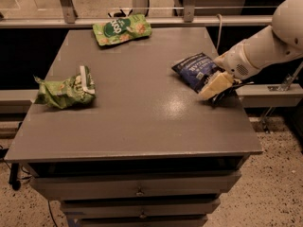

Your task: Move blue chip bag near green rice chip bag

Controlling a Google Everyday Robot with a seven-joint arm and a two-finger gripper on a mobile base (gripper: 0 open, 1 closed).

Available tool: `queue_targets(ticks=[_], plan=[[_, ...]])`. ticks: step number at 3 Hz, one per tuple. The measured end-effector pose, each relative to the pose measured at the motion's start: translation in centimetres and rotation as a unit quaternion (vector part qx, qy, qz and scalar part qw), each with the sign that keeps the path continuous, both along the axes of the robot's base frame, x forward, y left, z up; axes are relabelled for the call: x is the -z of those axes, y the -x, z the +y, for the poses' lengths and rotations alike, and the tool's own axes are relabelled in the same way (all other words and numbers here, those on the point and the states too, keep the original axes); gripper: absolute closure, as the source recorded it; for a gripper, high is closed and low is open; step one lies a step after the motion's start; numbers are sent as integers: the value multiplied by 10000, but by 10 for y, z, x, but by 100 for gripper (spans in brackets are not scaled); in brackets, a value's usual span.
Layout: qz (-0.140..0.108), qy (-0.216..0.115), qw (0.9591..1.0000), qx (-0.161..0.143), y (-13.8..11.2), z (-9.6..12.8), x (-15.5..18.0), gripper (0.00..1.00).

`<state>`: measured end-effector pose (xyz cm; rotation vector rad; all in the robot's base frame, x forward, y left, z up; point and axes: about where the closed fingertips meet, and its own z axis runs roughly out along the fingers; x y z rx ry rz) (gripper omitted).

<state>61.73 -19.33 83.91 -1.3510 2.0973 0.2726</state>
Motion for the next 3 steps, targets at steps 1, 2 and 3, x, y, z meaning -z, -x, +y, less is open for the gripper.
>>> queue_targets(ticks=[1,2,3], plan=[[-93,-72,9999,-19,-7,2,-10,43],[-286,-129,9995,-88,-16,6,-30,67],[-462,-157,9987,-145,-21,8,-47,90]])
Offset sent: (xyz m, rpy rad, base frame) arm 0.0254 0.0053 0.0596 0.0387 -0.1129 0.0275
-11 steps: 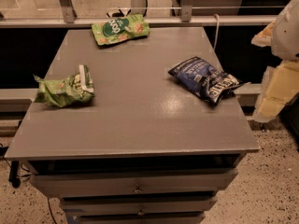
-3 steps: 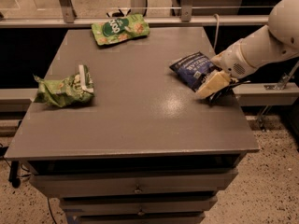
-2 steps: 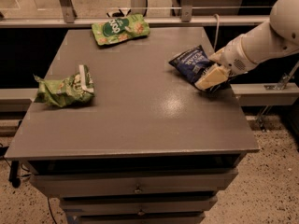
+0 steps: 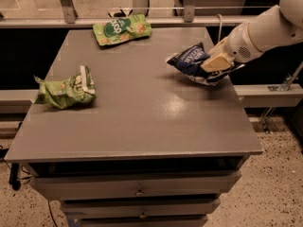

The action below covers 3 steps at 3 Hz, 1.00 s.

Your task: Move blue chip bag near green rice chip bag

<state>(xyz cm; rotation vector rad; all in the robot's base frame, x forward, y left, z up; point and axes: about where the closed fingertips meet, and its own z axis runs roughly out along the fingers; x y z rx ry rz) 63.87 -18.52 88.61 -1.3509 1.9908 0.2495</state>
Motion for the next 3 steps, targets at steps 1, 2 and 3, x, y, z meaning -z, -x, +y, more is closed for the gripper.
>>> queue_targets(ticks=[1,2,3], plan=[[-134,-33,9999,-25,-2,1,-12,100],[-371,-65,9993,-38,-9,0,-29,100],[-370,-65,9993,-38,-9,0,-29,100]])
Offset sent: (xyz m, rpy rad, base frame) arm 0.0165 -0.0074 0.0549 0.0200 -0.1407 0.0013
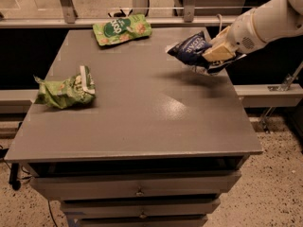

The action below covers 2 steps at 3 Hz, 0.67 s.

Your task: Move blue chip bag near green rice chip bag

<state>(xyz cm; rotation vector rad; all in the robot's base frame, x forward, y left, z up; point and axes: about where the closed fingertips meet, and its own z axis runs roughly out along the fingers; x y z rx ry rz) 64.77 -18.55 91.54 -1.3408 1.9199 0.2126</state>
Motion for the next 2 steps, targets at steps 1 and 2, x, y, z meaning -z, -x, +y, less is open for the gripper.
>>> queue_targets(ticks=[1,2], plan=[[-116,-35,9999,67,-4,0,-4,100],[-453,-77,9989,99,-44,5,-6,100]])
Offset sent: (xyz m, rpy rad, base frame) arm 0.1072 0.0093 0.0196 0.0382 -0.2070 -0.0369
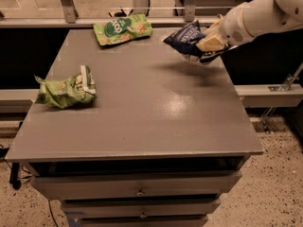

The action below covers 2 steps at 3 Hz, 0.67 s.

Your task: Move blue chip bag near green rice chip bag

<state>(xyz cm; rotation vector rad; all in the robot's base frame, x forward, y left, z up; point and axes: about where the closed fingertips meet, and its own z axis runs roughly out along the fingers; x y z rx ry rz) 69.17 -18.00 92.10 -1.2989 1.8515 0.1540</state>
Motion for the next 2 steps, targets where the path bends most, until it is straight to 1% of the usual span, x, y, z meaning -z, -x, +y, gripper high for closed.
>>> queue_targets(ticks=[1,2], plan=[[-261,-88,9996,-40,-58,12,7,100],[-427,-189,9989,-37,-117,29,21,100]])
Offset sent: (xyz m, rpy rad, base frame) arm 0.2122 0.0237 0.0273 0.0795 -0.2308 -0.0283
